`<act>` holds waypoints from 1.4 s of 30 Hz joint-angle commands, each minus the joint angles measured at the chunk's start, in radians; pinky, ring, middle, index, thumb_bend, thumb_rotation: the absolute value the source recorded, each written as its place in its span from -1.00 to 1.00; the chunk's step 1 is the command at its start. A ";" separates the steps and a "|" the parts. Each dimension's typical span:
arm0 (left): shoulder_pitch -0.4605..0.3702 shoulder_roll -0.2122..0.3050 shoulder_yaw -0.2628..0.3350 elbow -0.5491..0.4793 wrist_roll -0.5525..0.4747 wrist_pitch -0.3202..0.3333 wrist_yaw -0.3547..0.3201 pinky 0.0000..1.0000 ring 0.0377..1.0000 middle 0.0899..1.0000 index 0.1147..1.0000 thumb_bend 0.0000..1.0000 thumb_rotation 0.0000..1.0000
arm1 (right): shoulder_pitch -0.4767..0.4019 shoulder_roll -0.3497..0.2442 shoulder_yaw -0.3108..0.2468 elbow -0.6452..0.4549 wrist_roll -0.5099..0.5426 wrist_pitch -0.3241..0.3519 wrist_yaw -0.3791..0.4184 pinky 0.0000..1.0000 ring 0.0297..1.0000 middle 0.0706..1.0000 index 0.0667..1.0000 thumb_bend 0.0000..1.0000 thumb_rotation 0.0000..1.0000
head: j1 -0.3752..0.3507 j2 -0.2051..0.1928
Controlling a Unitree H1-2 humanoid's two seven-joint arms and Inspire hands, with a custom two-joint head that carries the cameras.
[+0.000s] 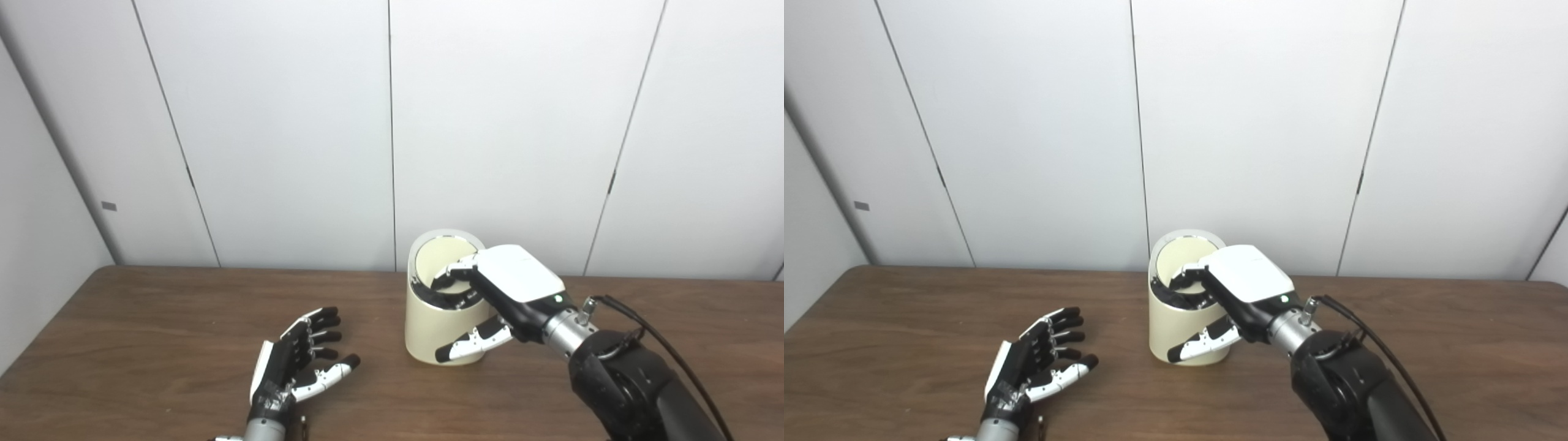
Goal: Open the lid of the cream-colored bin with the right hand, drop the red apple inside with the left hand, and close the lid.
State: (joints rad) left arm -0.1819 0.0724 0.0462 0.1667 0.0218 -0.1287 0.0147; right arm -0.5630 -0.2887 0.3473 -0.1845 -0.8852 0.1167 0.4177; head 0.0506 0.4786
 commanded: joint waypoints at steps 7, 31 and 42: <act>0.029 0.004 0.001 0.031 0.005 -0.019 0.000 0.24 0.41 0.50 0.51 0.36 -1.00 | -0.036 0.015 -0.075 -0.047 0.030 -0.007 -0.082 0.44 0.56 0.31 0.35 0.31 0.00 | -0.002 -0.003; 0.021 0.009 0.004 0.032 0.006 -0.030 -0.006 0.22 0.39 0.49 0.48 0.37 -1.00 | 0.179 0.067 -0.304 0.089 0.295 -0.080 -0.381 0.23 0.50 0.61 0.61 0.35 -0.42 | -0.014 -0.007; 0.016 0.013 0.020 0.022 -0.014 -0.048 -0.009 0.21 0.39 0.50 0.48 0.37 -1.00 | 0.285 0.099 -0.301 0.196 0.438 -0.209 -0.462 0.21 0.50 0.63 0.65 0.37 -0.27 | -0.028 -0.013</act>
State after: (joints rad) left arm -0.1830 0.0740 0.0575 0.1679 0.0198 -0.1387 0.0049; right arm -0.2513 -0.1906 0.0504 0.0283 -0.4658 -0.0459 -0.0144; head 0.0215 0.4648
